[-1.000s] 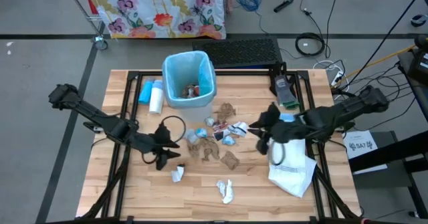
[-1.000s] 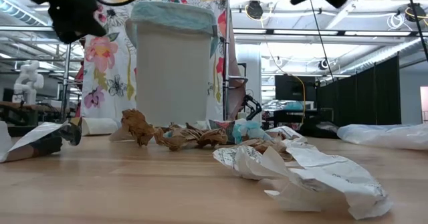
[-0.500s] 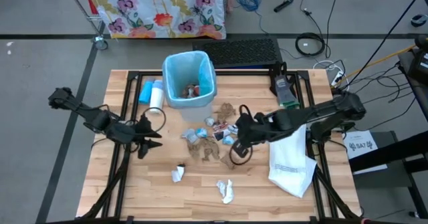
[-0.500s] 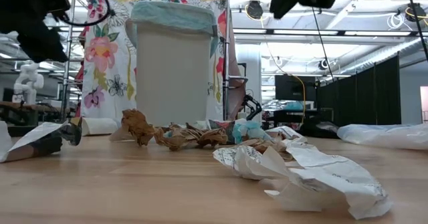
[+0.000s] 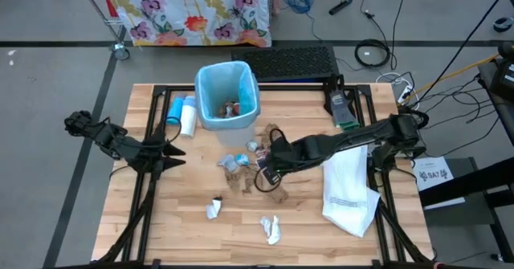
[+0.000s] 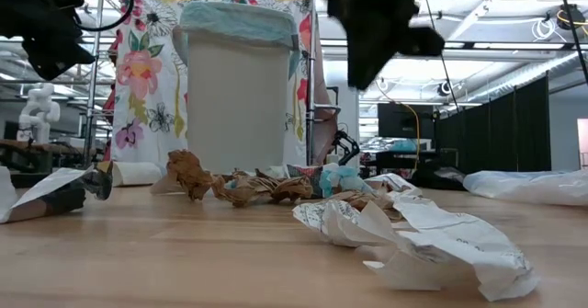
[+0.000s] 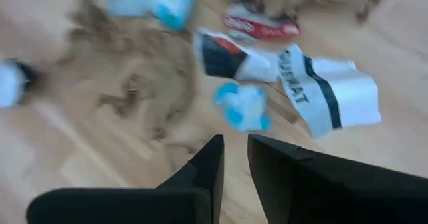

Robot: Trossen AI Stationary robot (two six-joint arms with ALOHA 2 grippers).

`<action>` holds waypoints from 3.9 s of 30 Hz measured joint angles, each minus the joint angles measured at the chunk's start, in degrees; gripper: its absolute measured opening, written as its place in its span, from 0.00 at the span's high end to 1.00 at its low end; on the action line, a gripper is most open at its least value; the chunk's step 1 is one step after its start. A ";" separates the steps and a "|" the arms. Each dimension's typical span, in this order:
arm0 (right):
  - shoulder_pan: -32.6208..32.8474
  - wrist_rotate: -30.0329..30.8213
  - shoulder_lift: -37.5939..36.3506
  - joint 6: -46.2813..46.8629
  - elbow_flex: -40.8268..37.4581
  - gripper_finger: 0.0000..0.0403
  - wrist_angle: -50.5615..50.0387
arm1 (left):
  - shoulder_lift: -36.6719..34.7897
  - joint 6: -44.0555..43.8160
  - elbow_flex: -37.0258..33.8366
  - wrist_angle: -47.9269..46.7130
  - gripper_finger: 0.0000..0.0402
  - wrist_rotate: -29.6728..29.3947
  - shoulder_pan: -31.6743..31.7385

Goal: Place trash/remove bag and relplace
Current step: Put the brown napkin into the white trash bin, then put the blue trash bag bag into the white trash bin

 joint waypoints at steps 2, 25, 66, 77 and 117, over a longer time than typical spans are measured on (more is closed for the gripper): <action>-0.68 -2.32 2.14 0.84 0.00 0.83 -0.98 | 0.02 -0.02 0.00 0.00 0.52 0.02 -0.02; 2.60 -12.17 19.15 -2.43 0.30 0.53 7.53 | 0.07 -0.13 0.02 0.36 0.52 0.14 -0.02; -22.14 -2.23 -13.96 -40.83 14.67 1.00 18.79 | 0.07 -10.36 0.07 3.17 0.52 -10.04 -0.02; -28.59 -17.30 -5.38 -47.89 14.67 0.99 31.82 | 0.07 -10.73 0.07 5.76 0.52 -11.33 -0.02; -24.83 -10.66 0.13 -43.07 14.67 0.56 42.26 | 0.07 -5.29 0.04 5.40 0.52 -11.28 -0.02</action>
